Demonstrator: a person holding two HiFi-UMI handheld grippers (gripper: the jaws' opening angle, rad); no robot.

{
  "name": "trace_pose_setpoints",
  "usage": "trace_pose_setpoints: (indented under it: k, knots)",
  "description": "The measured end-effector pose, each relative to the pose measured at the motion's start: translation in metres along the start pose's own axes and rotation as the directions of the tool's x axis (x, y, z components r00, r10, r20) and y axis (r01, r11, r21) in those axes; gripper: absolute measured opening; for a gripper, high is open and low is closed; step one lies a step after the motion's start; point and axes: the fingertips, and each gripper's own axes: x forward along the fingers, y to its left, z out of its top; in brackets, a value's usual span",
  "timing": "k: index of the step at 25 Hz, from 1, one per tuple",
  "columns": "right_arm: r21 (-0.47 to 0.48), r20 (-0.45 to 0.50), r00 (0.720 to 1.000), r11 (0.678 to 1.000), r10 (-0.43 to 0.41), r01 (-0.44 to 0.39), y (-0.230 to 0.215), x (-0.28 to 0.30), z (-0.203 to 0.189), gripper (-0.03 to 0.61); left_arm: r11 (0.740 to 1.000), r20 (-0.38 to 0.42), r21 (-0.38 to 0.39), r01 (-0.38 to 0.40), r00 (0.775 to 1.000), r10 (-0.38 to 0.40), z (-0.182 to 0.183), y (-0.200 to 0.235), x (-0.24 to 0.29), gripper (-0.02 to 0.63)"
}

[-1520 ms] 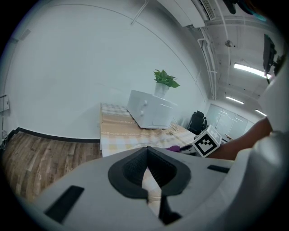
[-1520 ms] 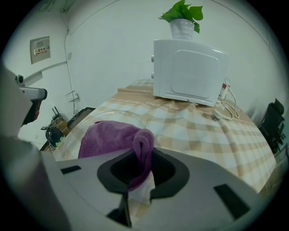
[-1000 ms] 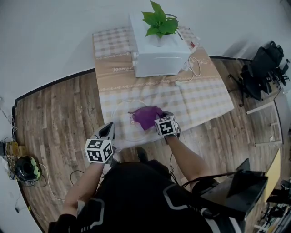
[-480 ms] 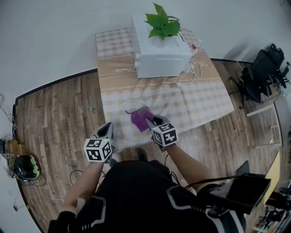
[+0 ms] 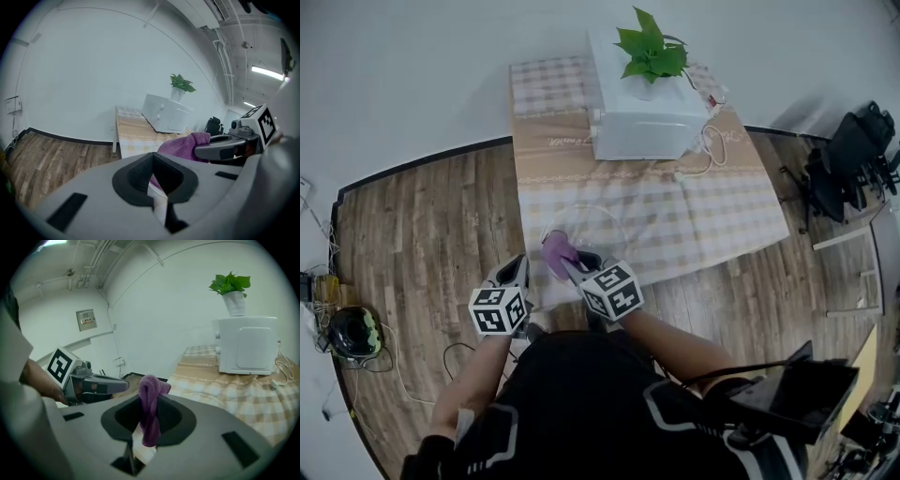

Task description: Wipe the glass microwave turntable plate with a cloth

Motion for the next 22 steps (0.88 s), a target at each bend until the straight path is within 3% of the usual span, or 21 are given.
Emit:
trace_pose_setpoints:
  k: [5,13,22]
  knots:
    - [-0.044,-0.050,0.998,0.998,0.035,-0.037,0.021,0.024,-0.022,0.075,1.000,-0.001,-0.016,-0.027,1.000,0.027,-0.006,0.010,-0.008,0.002]
    - [-0.066,-0.192,0.981,0.997,-0.040,0.028,0.012,0.044,-0.088,0.077,0.999,-0.029,-0.020,-0.040,0.999,0.039,-0.016,0.017,-0.012,0.002]
    - [-0.028,-0.235,0.967,0.995,-0.096,0.093,-0.013,0.041,-0.106,0.077,1.000,-0.055,-0.002,-0.006,0.998,0.006,-0.018,0.005,0.001,0.002]
